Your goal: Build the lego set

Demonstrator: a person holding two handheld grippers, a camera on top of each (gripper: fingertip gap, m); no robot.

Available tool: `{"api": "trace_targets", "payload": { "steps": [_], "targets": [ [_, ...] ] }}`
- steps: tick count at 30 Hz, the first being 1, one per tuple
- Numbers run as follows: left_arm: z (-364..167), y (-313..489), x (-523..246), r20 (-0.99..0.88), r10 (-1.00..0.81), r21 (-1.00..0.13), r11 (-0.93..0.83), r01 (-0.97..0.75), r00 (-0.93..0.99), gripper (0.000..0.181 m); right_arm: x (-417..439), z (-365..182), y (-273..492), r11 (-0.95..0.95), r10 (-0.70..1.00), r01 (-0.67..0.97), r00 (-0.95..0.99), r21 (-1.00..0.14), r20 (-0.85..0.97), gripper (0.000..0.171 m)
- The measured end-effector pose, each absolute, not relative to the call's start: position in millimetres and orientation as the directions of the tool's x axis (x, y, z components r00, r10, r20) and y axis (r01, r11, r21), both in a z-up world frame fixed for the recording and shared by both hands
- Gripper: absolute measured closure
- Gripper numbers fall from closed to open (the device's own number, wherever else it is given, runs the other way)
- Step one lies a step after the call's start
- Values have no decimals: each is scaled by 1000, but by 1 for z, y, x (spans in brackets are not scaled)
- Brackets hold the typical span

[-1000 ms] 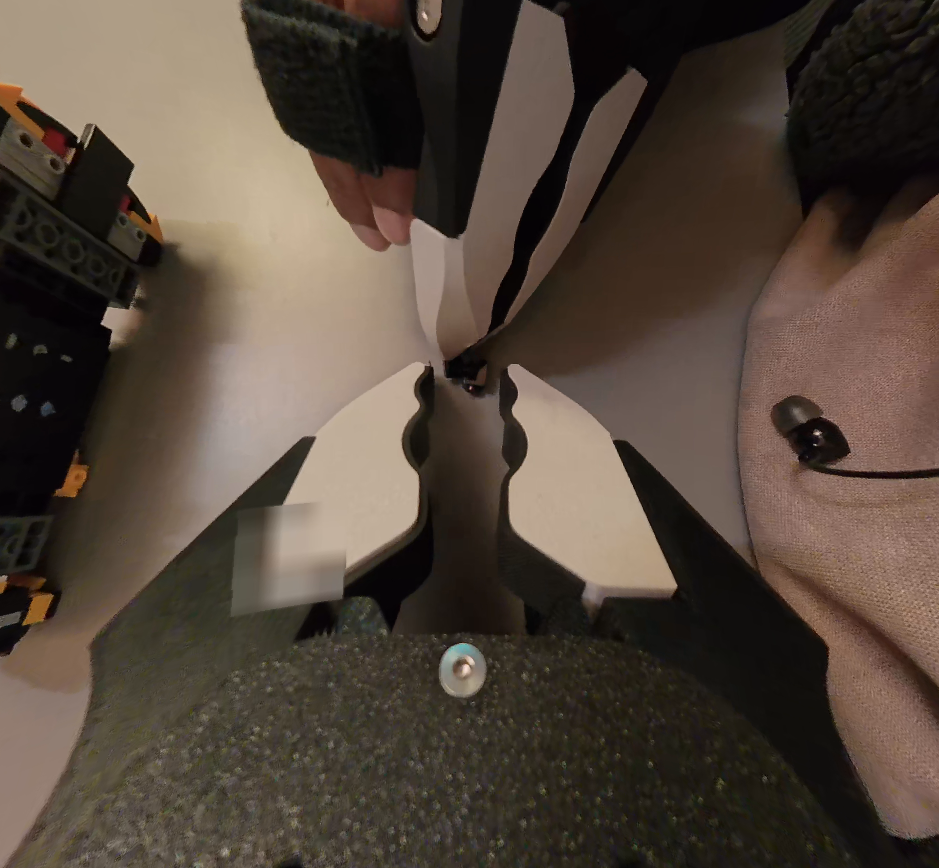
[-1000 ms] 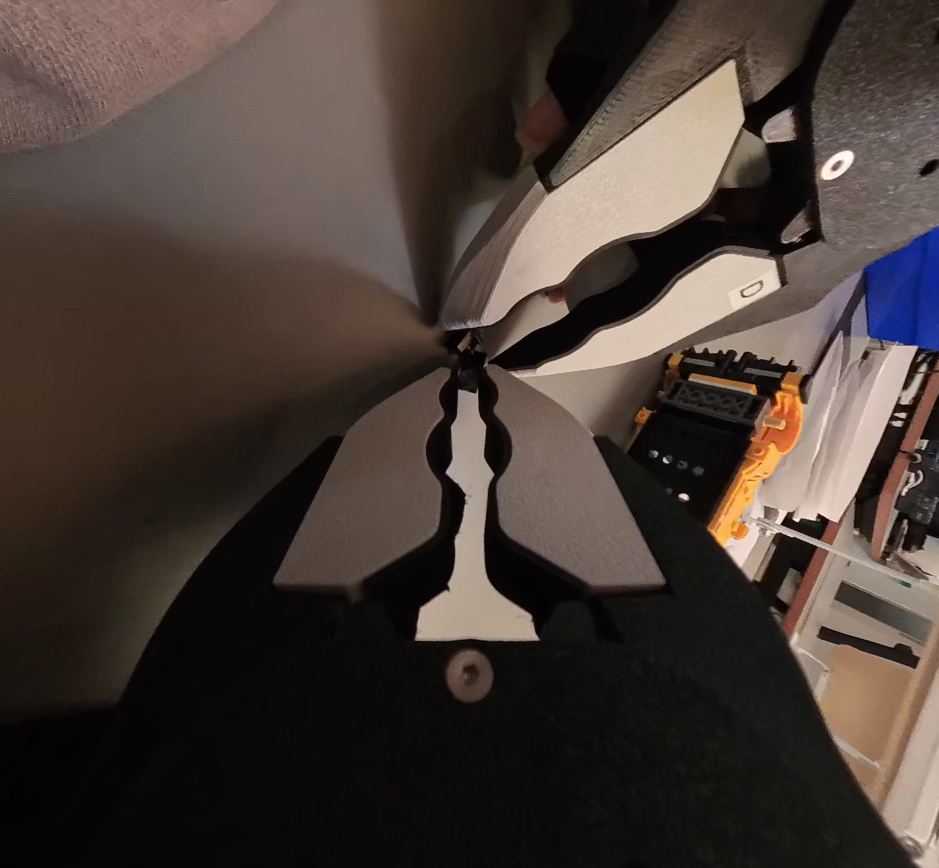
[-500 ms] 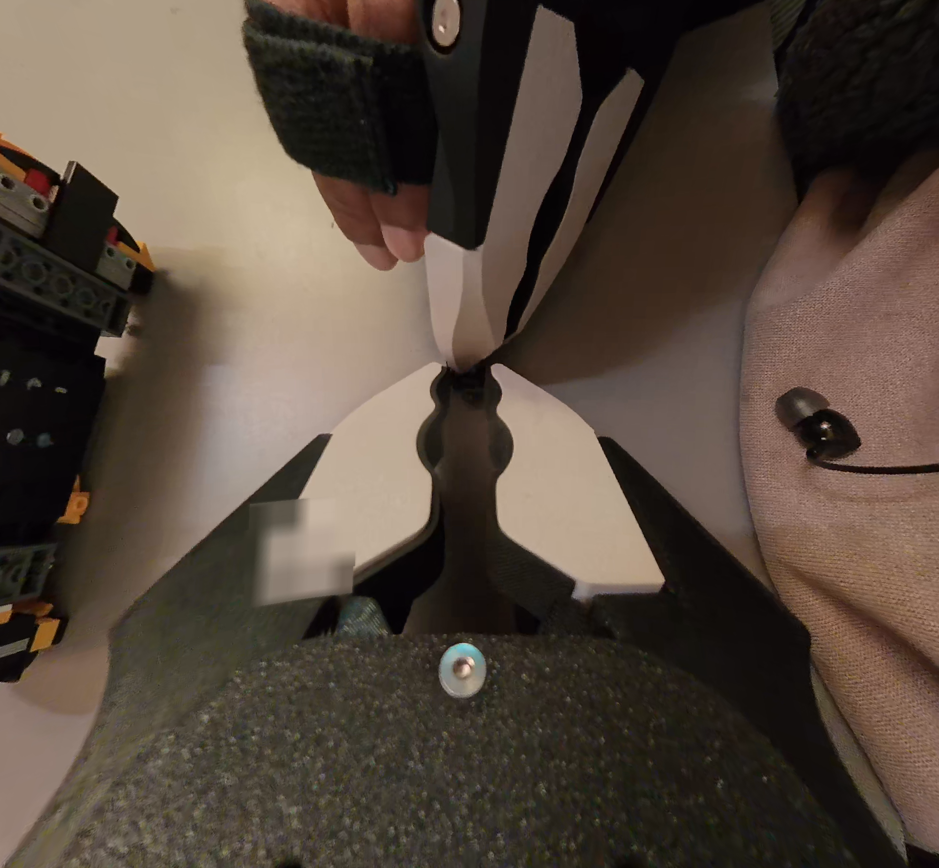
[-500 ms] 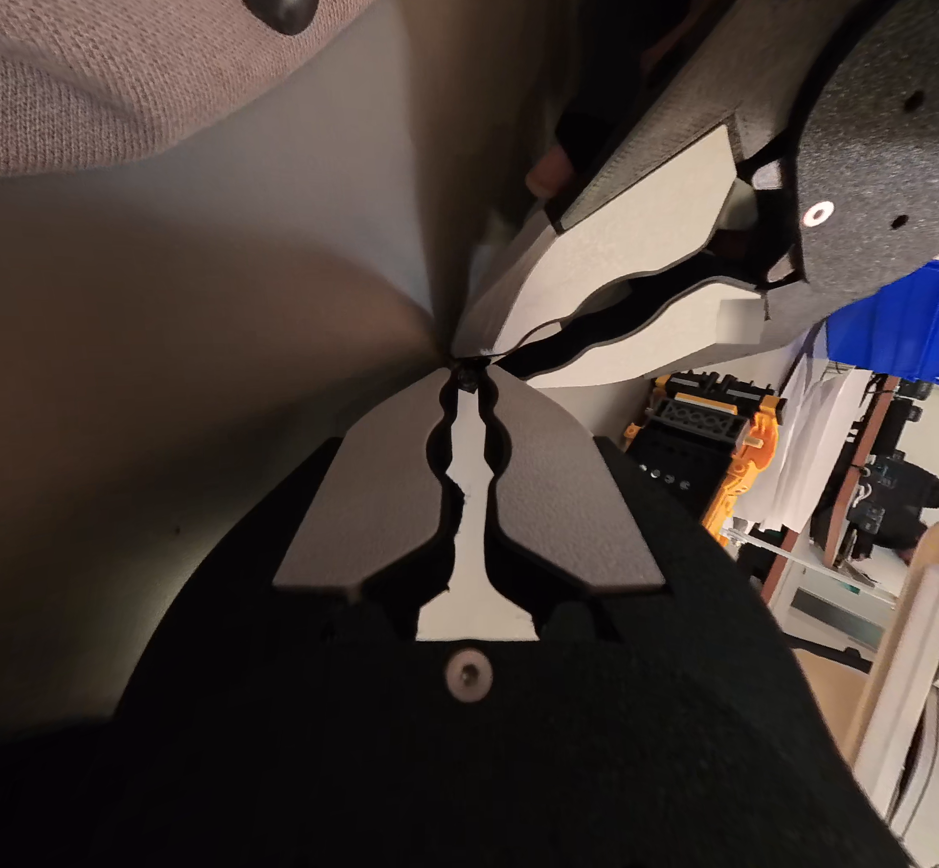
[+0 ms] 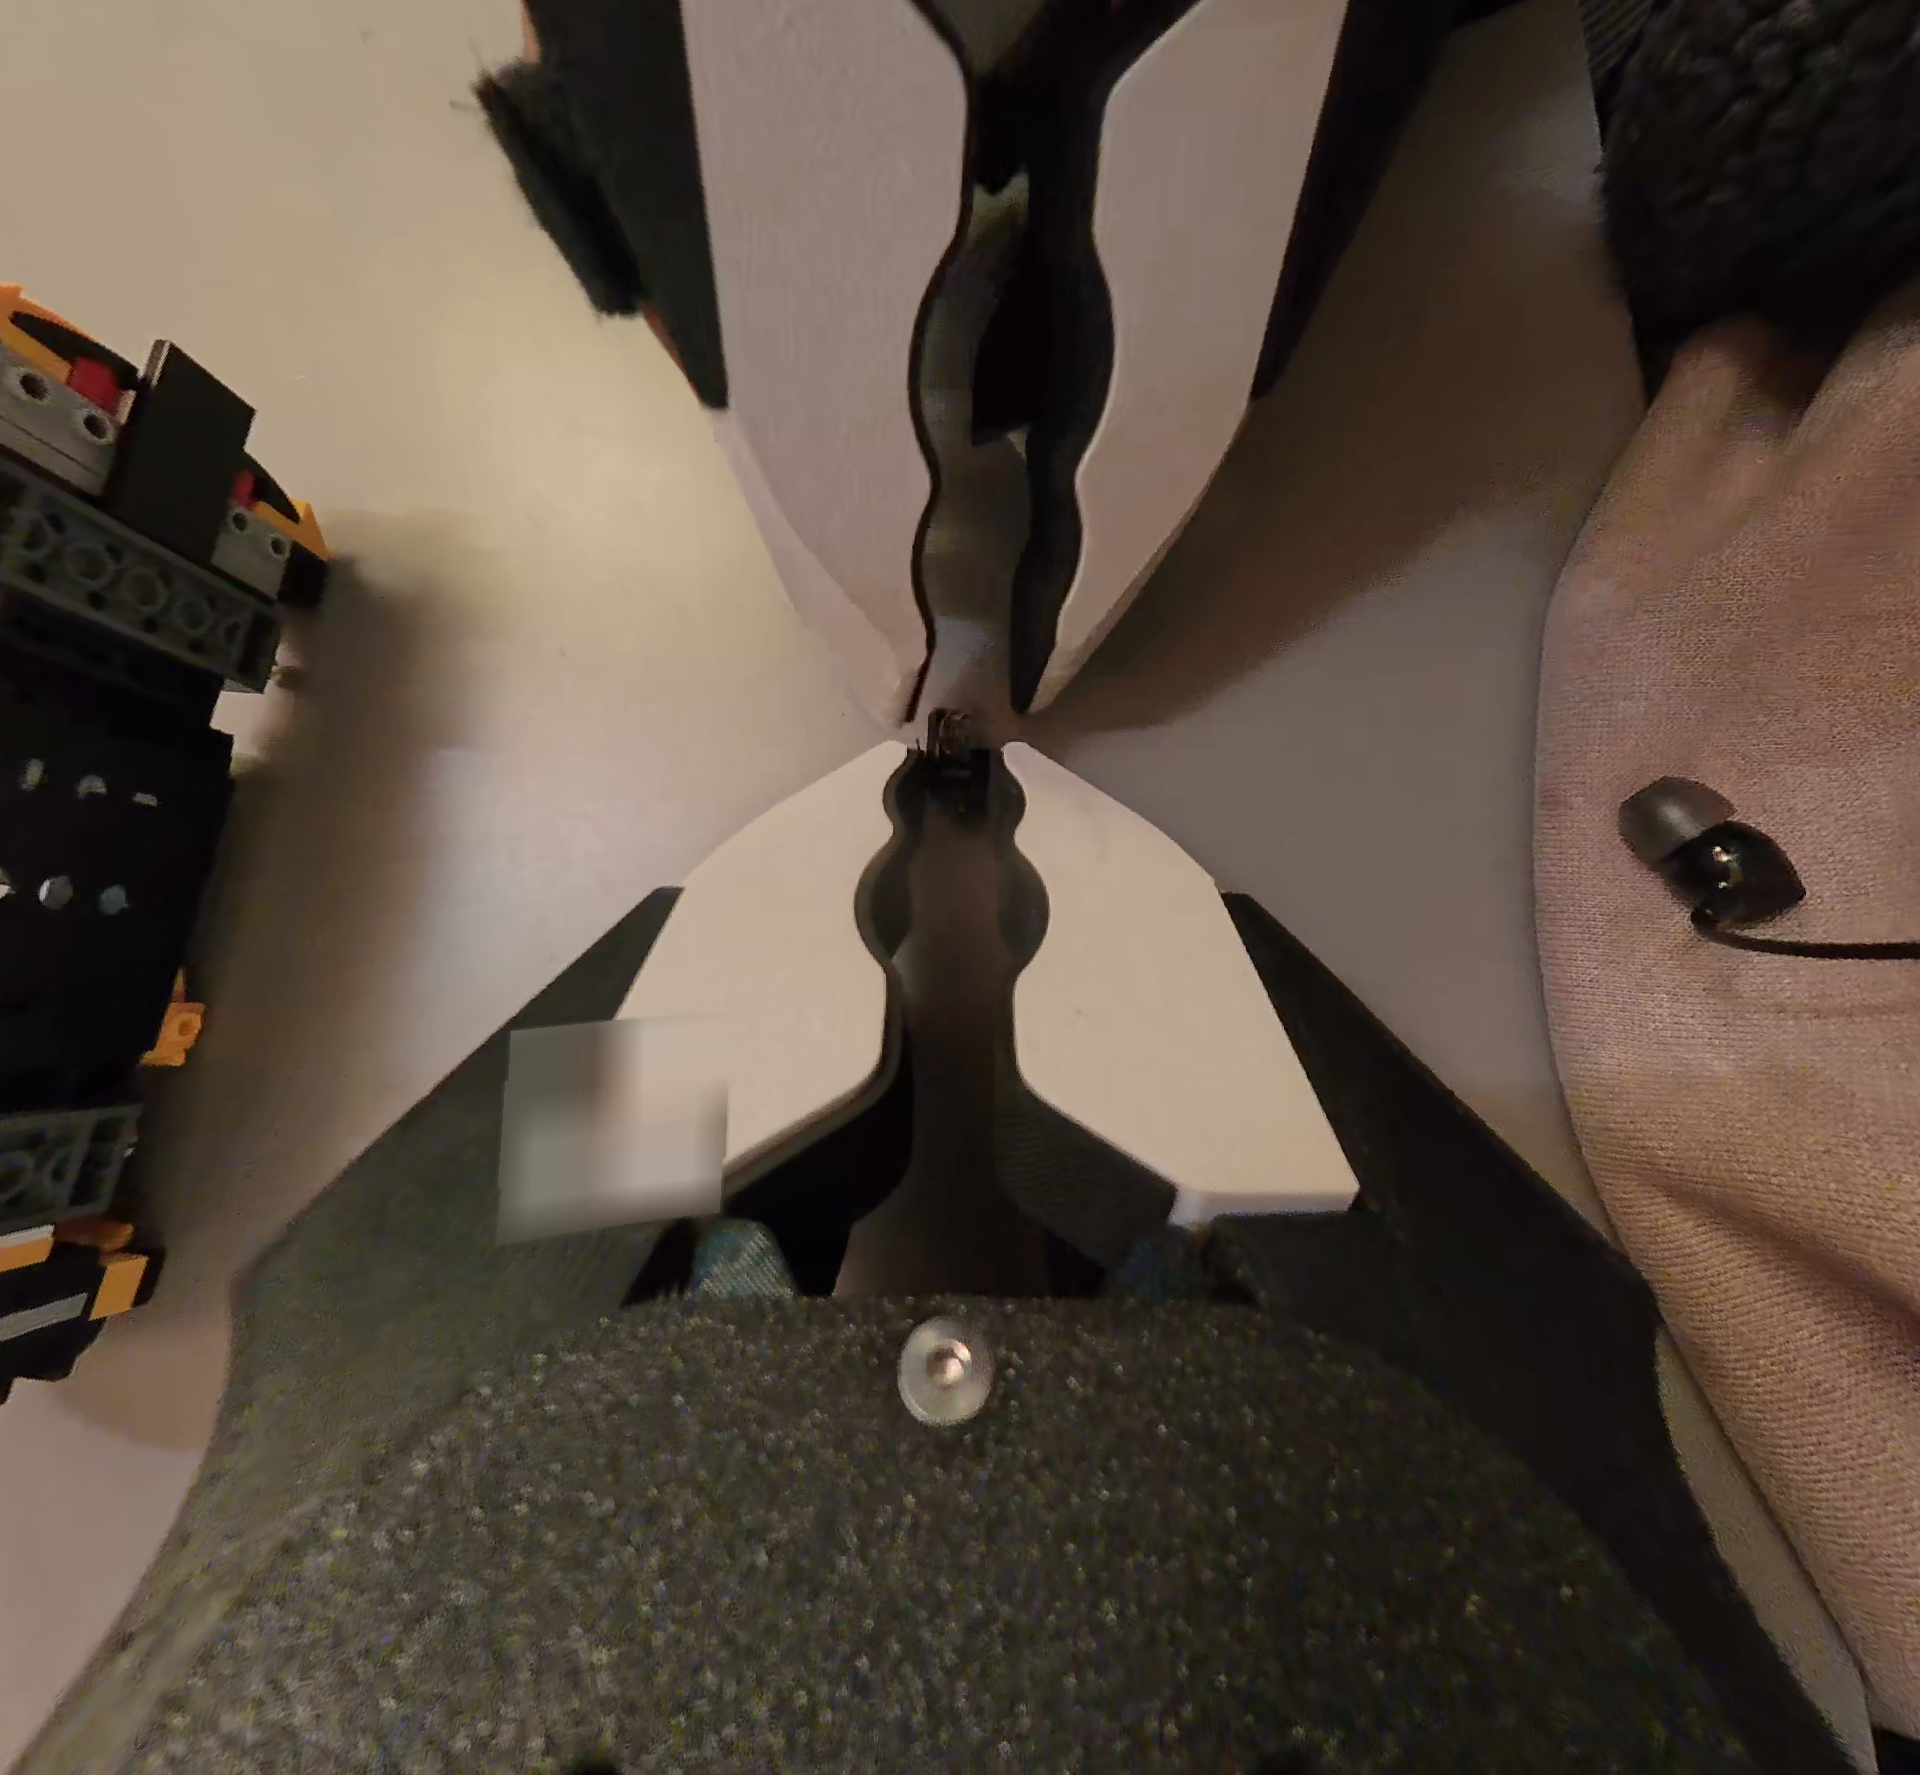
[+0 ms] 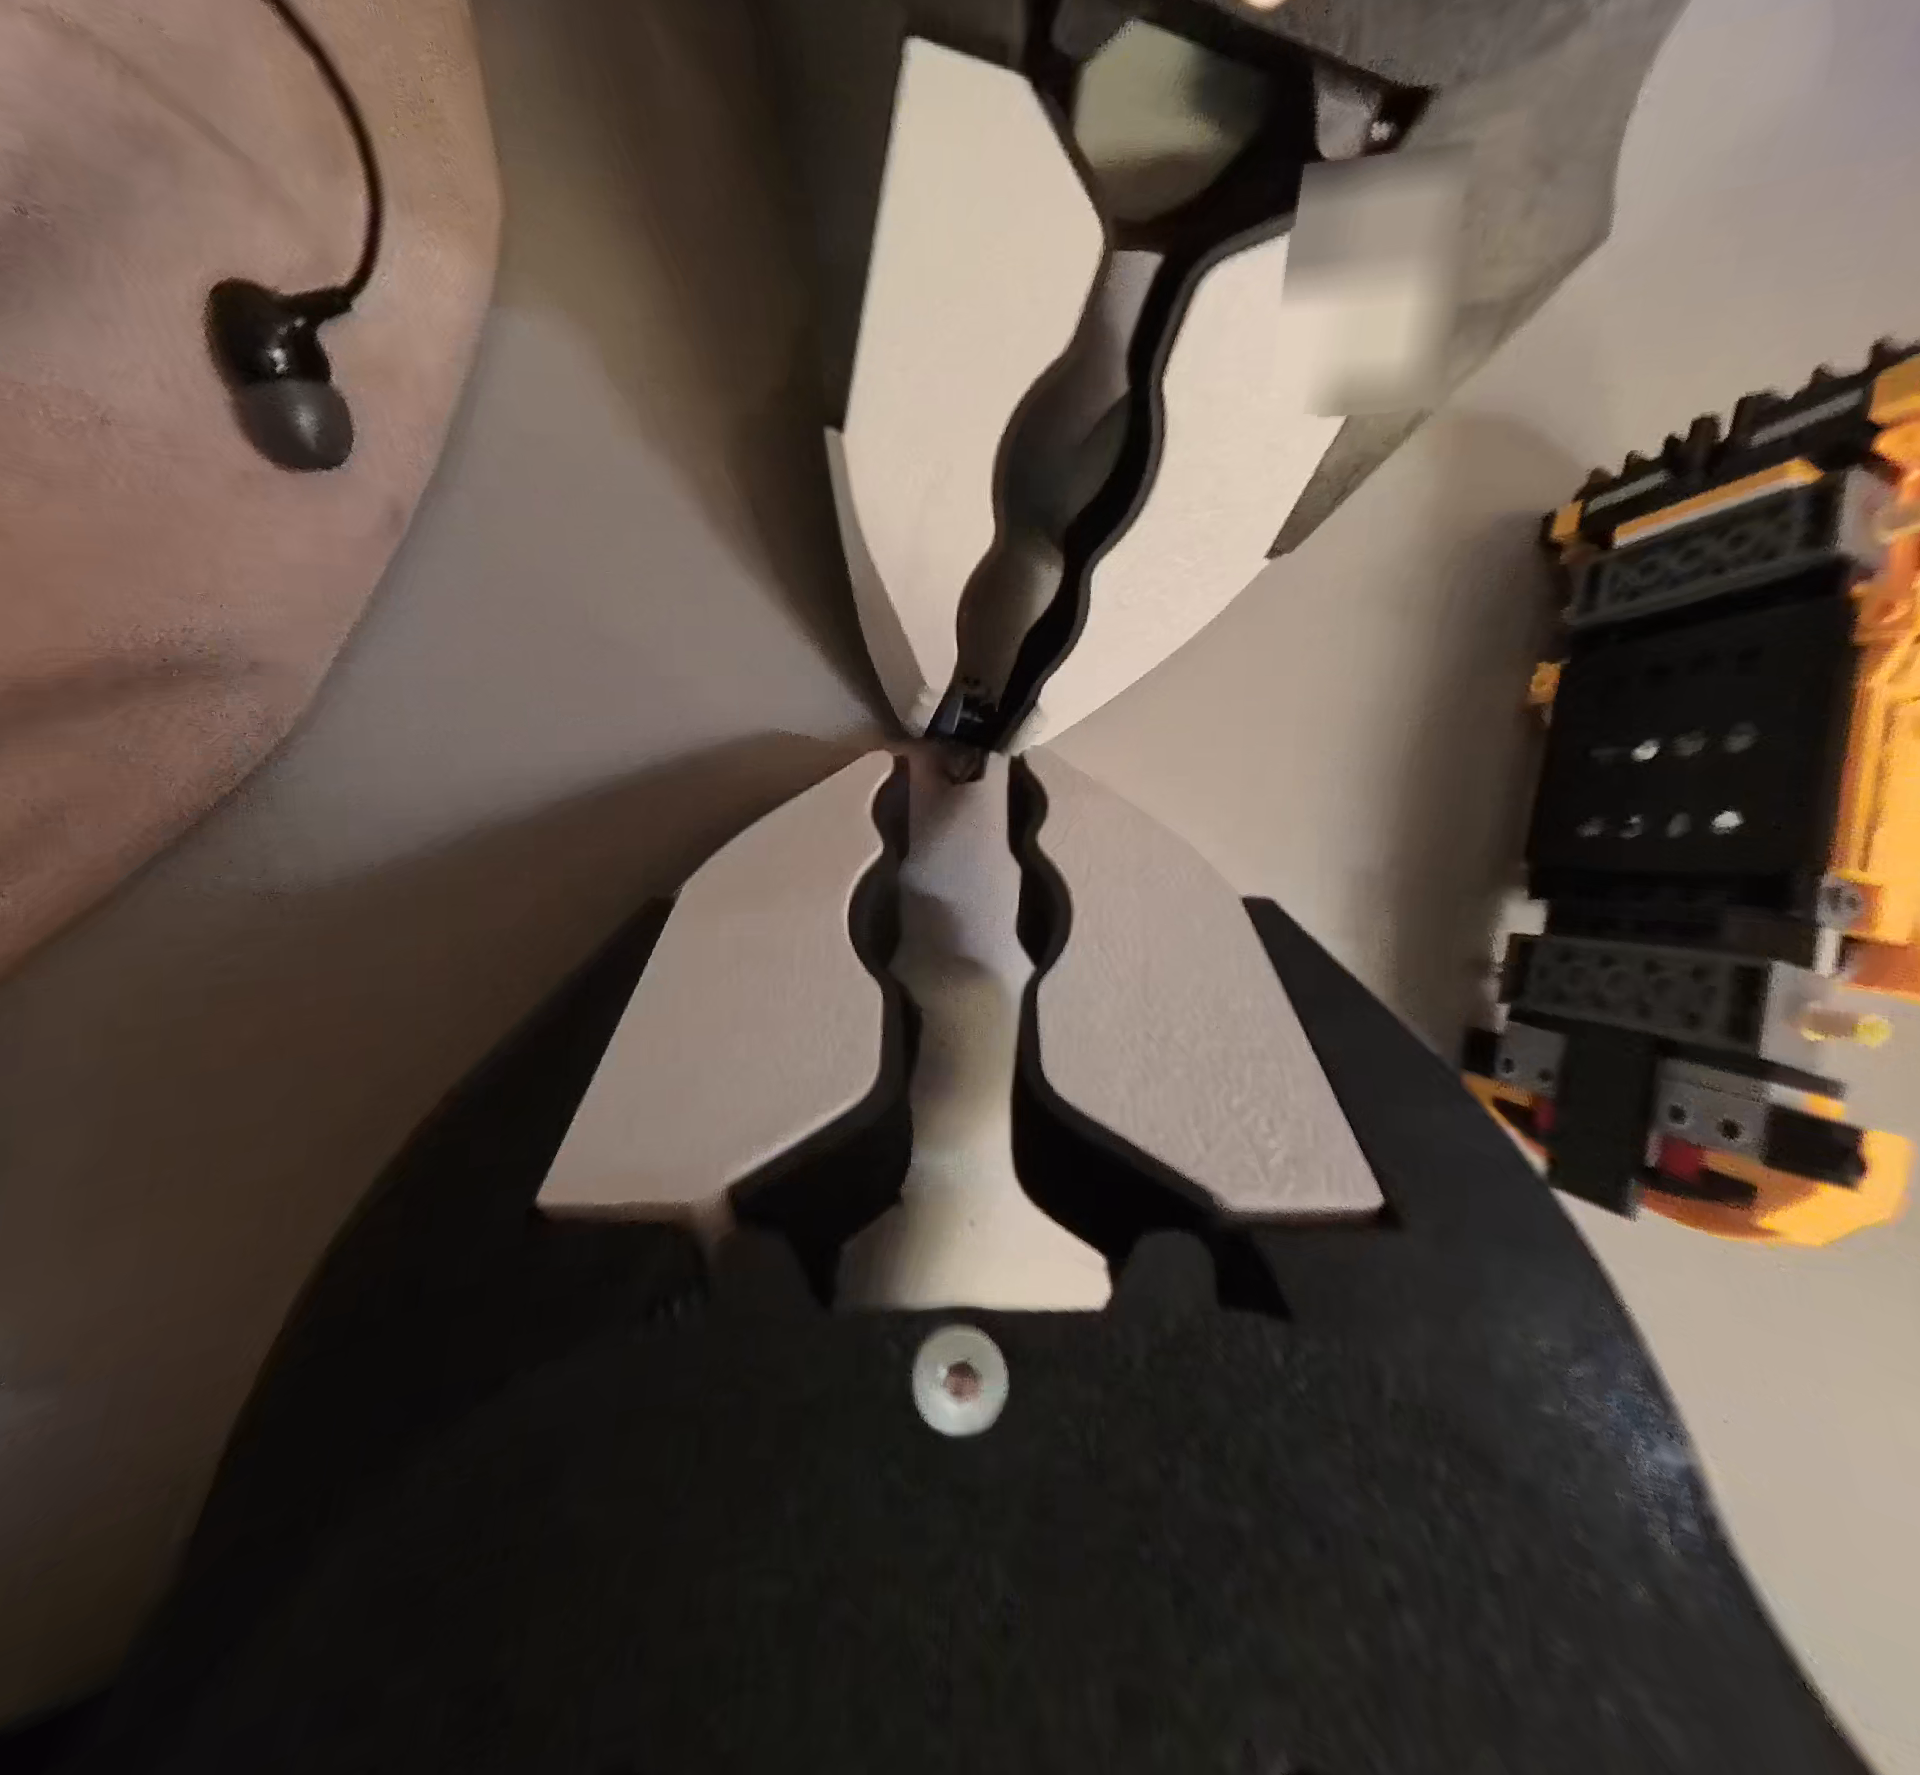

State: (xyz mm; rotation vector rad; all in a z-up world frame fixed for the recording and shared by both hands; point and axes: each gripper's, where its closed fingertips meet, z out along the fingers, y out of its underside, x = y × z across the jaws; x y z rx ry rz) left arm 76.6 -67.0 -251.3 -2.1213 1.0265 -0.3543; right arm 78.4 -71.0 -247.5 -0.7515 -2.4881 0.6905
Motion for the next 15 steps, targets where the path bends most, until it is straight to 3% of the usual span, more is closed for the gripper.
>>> {"api": "trace_targets", "payload": {
  "steps": [6,15],
  "targets": [
    [-252,-68,77,-92,-773,-723,-381,-576,627,170,77,-253,-72,686,634,450,-755,-572,166,164],
    [-251,-70,75,-92,-790,-737,-356,-575,607,169,74,-252,-74,859,413,166,-784,-485,463,165]
  ]
}}
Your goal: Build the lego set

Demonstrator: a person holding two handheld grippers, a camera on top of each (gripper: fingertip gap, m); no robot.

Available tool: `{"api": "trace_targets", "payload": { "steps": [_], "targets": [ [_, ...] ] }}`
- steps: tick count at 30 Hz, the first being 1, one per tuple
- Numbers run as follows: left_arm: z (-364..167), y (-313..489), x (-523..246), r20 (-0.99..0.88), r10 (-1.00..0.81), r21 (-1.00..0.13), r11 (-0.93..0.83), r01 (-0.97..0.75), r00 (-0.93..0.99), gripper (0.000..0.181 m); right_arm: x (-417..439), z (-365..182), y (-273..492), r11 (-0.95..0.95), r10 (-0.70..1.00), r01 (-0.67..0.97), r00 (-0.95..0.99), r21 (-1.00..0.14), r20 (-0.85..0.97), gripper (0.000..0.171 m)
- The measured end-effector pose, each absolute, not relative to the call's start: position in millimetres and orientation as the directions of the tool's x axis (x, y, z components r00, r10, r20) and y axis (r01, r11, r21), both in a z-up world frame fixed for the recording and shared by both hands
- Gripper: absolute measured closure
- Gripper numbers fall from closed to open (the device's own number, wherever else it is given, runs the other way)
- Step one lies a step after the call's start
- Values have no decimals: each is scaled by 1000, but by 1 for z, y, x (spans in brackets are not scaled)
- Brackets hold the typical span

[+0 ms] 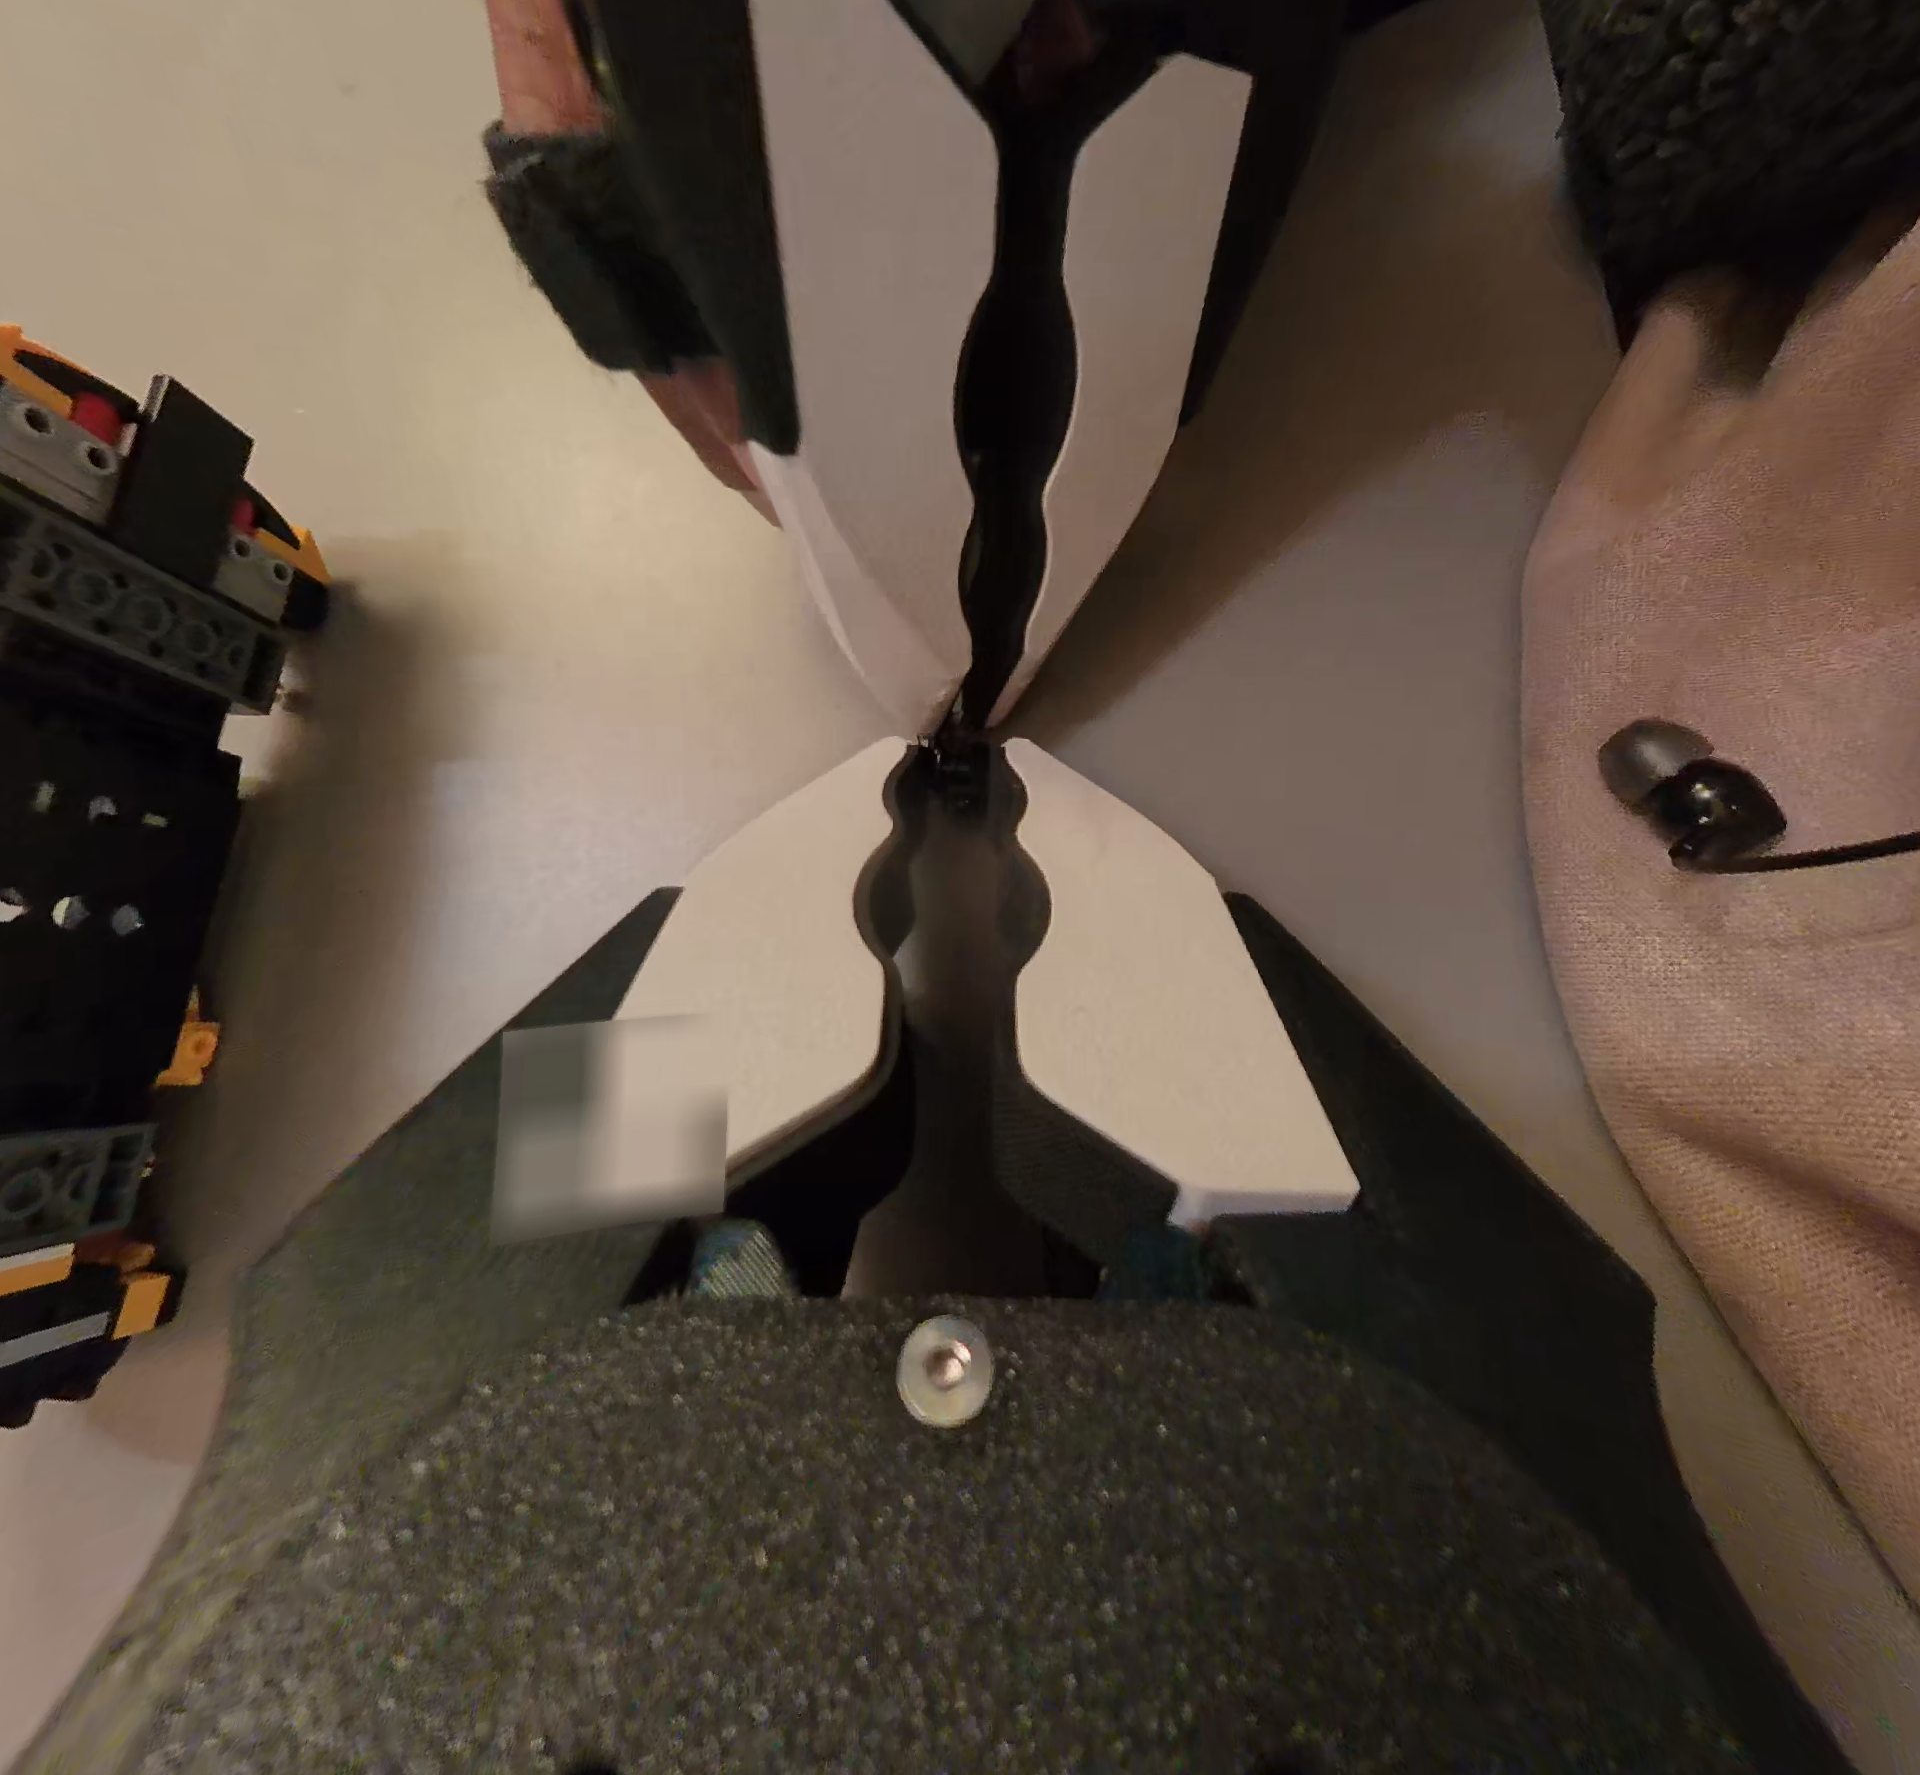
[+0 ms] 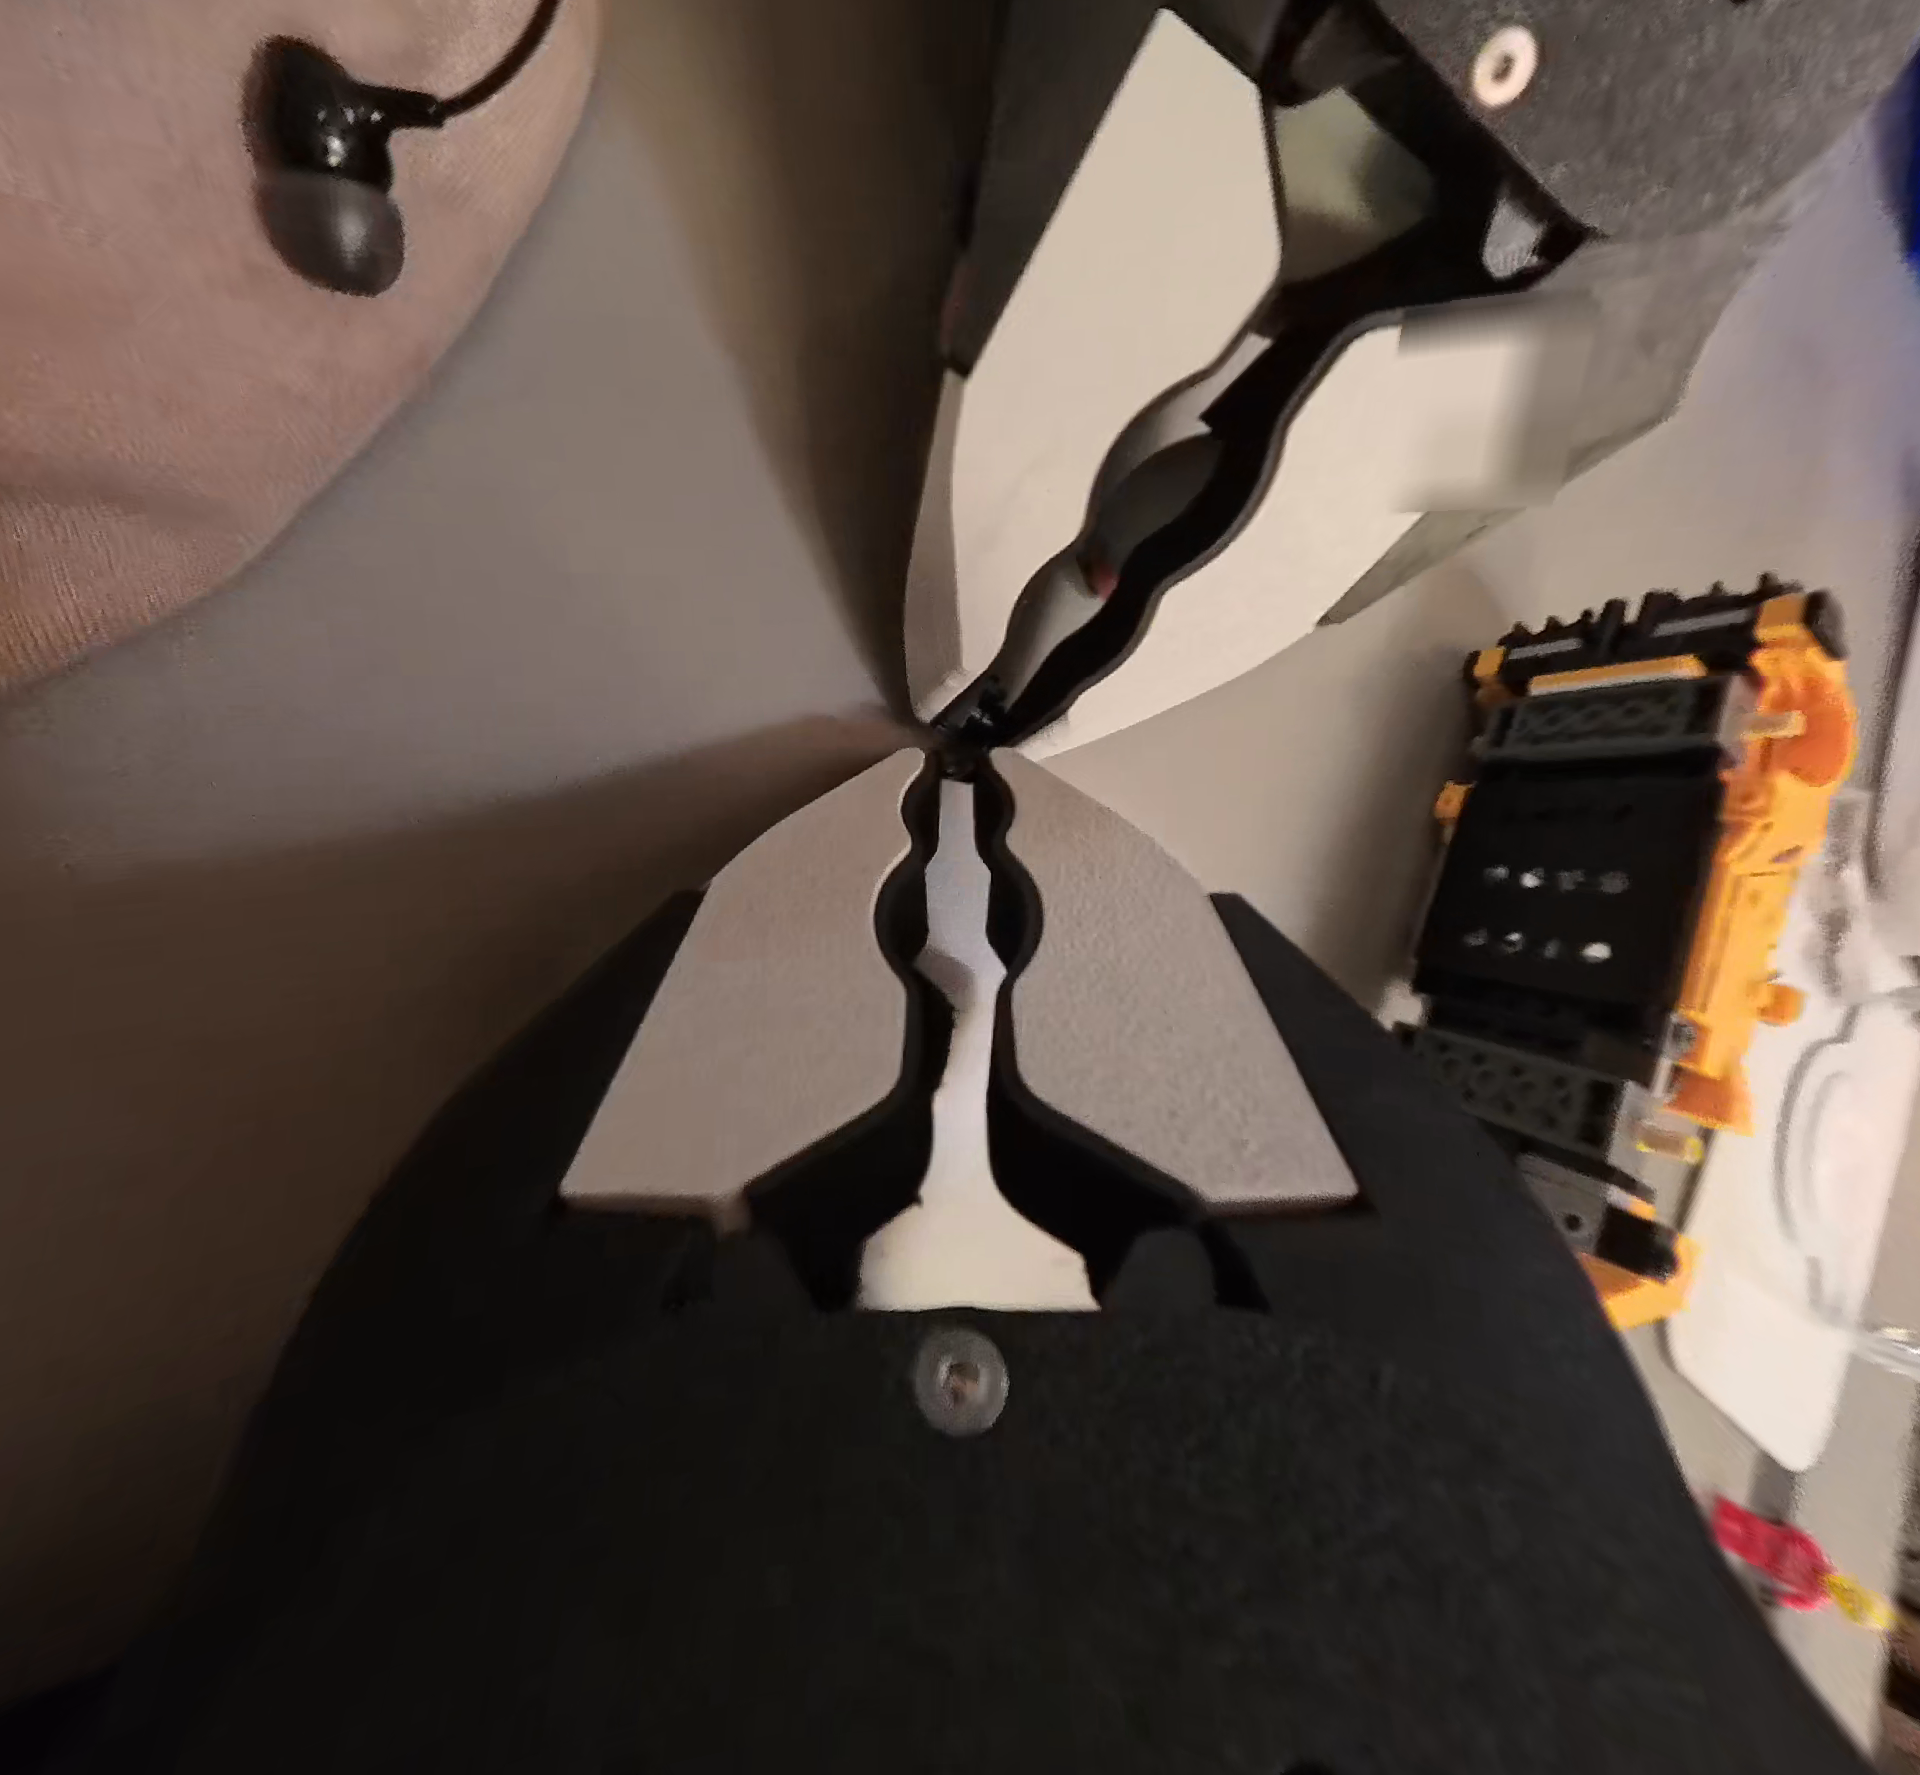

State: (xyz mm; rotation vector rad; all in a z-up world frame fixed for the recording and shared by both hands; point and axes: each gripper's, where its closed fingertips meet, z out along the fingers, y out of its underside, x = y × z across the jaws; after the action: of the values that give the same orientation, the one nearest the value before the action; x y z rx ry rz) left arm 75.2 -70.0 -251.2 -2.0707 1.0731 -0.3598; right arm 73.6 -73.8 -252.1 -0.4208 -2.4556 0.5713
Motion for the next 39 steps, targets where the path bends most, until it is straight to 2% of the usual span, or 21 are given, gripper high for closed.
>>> {"api": "trace_targets", "payload": {
  "steps": [3,7,21,39],
  "targets": [
    [-250,-71,75,-65,-790,-749,-364,-553,609,169,73,-251,-74,883,363,94,-757,-459,543,165],
    [-249,-71,76,-62,-791,-756,-361,-546,608,170,72,-251,-75,888,357,75,-737,-454,574,166],
    [-248,-73,74,-55,-791,-756,-366,-543,609,166,69,-250,-76,881,367,67,-721,-468,588,166],
    [-246,-80,76,-26,-813,-766,-358,-534,582,169,71,-244,-84,873,331,-24,-703,-487,629,166]
  ]
}}
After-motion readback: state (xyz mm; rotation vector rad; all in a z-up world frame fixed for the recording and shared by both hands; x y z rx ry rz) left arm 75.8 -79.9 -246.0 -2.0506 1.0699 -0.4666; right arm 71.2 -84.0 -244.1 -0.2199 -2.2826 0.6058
